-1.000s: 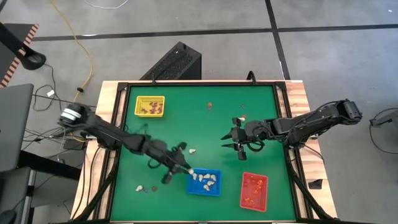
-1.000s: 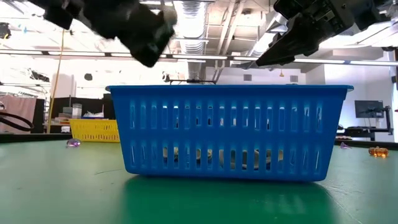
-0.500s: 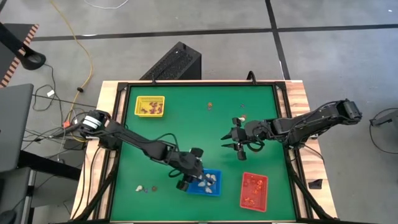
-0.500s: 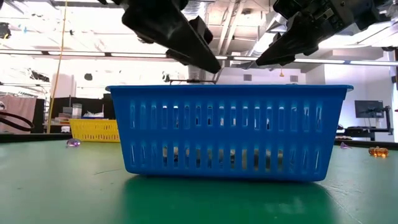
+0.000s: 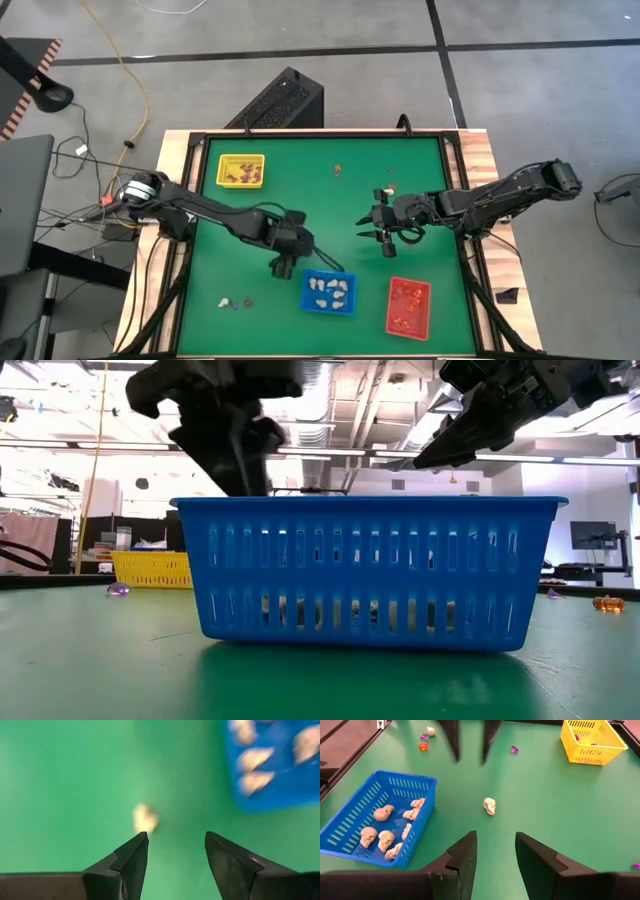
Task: Sort Halloween decoration
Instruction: Put the purple witch hat toy into the yellow basket
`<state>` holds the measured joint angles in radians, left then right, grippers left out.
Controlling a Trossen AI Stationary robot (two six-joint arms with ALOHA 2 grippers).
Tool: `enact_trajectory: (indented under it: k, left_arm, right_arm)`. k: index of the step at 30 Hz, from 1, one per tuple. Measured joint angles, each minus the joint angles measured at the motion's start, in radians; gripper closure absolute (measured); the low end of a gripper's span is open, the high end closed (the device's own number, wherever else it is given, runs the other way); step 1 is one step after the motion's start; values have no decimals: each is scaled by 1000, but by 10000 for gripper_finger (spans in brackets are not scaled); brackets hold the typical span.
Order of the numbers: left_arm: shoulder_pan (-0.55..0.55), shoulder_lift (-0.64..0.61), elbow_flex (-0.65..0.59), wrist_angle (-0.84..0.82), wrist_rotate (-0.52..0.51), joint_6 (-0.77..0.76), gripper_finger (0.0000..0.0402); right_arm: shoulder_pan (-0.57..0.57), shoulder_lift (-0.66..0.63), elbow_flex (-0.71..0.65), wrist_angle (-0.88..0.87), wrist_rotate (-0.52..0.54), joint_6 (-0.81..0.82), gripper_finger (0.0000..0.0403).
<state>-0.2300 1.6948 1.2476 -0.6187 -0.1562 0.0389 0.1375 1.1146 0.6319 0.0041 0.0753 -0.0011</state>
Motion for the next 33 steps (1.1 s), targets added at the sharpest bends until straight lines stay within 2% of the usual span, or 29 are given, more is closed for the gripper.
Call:
enact_trajectory:
  k: [5,7,10,12,15,17,23,33]
  left_arm:
    - [38,-121,-41,-181,-83,-69,213]
    - [56,-172,-100,-233,-128,-116,215]
    - [113,-245,-228,-262,-129,-243,220]
    - [172,-290,-321,-245,-54,-360,224]
    - [265,-328,-446,-190,131,-535,230]
    - [309,-341,-502,-155,178,-602,235]
    - [359,-346,-552,-120,117,-612,248]
    - [358,-268,-552,-82,127,-610,265]
  right_arm:
    - [-1,12,0,3,0,-8,239]
    - [-3,21,0,2,0,-12,239]
    - [-3,48,0,6,0,-30,239]
    - [-3,71,0,4,0,-34,239]
    - [-13,101,0,4,0,-35,239]
    - [-25,113,0,4,0,-37,239]
    - [-62,117,0,31,0,-28,239]
    - [-67,117,0,27,0,-26,239]
